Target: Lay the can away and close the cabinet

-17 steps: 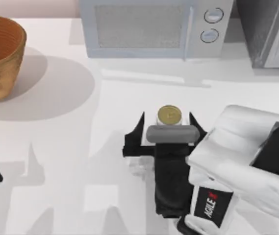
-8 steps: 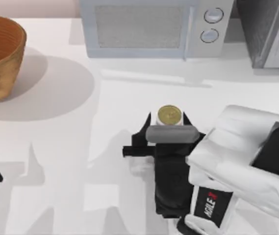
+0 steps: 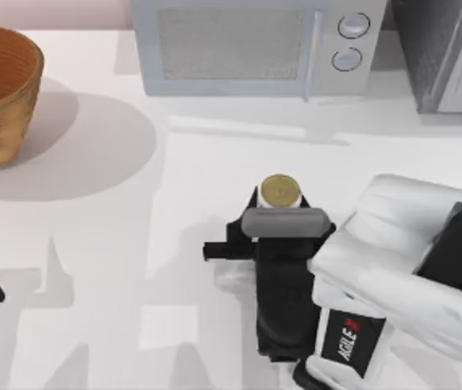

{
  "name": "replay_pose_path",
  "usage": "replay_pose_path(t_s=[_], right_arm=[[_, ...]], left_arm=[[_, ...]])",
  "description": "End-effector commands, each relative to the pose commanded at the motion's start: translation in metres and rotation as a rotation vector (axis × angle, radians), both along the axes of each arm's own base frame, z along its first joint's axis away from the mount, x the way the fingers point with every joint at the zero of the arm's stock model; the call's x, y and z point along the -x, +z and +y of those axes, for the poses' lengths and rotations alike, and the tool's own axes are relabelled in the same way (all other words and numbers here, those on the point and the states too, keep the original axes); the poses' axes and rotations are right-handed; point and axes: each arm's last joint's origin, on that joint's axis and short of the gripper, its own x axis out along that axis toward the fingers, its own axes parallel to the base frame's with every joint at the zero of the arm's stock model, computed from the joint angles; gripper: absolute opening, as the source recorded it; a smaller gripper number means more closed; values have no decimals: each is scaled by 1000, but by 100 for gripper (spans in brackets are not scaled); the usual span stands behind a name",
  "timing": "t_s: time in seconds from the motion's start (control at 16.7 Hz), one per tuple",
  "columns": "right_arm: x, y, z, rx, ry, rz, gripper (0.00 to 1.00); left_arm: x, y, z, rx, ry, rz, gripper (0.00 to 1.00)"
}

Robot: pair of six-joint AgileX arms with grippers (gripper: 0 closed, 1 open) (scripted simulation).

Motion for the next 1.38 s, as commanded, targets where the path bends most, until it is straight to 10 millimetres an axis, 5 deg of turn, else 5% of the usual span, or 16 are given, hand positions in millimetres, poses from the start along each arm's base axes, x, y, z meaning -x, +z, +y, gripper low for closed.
replay_pose_path(t_s=[0.66,1.2,1.38], right_arm=[[-1,10,2,1,3,1,0],[-3,130,4,-2,1,-1,0],[0,149,0,-1,1,0,0]], left_arm=[[0,0,0,0,0,0,100],[0,0,0,0,0,0,100],[0,0,0,0,0,0,100]])
